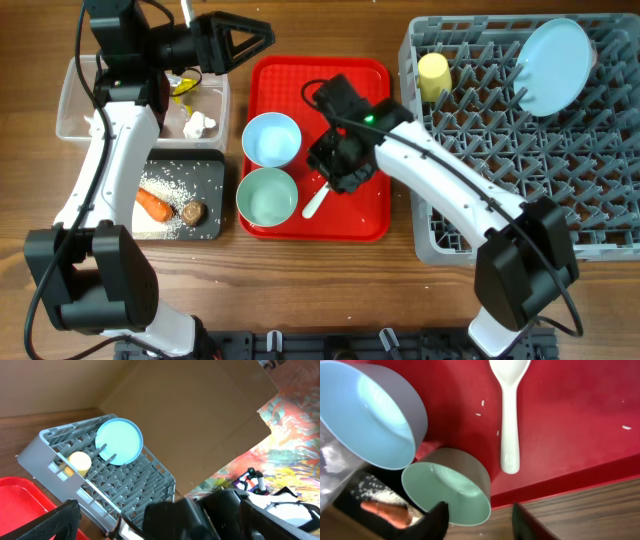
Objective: Sort waste into correct bins and load items into the dishwasher rack
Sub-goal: 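Move the right gripper down to the white spoon on the tray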
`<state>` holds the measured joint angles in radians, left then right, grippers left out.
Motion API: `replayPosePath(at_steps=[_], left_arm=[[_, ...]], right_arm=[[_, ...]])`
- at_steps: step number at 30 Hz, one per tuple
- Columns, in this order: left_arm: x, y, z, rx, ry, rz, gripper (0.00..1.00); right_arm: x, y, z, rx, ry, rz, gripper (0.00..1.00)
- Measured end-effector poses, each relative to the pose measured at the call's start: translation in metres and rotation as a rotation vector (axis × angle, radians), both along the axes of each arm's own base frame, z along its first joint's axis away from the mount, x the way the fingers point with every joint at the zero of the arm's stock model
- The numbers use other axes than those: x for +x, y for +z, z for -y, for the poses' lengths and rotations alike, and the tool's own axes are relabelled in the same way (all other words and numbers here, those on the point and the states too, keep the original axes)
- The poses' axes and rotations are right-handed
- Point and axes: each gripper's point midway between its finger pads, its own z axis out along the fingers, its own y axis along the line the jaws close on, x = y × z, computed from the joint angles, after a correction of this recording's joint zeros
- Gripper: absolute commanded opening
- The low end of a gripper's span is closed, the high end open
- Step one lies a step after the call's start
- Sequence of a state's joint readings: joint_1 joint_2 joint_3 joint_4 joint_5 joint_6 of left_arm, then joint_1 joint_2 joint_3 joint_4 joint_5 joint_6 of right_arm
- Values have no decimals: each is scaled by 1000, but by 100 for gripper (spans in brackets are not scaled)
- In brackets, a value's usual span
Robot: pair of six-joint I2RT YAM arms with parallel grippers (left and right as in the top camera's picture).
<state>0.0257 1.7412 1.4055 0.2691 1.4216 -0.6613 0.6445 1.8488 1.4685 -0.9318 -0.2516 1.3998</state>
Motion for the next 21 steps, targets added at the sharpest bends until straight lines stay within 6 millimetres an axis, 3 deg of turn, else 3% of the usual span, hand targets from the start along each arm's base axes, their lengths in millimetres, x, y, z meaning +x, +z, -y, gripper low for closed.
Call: replayPosePath(at_steps=[10, 15, 21], left_arm=[[0, 0, 0, 0, 0, 0, 100], [0, 0, 0, 0, 0, 0, 100], [0, 0, 0, 0, 0, 0, 100]], right_arm=[[3, -8, -4, -149, -104, 116, 50], [6, -44, 0, -221, -107, 72, 53], [11, -63, 6, -248, -122, 45, 49]])
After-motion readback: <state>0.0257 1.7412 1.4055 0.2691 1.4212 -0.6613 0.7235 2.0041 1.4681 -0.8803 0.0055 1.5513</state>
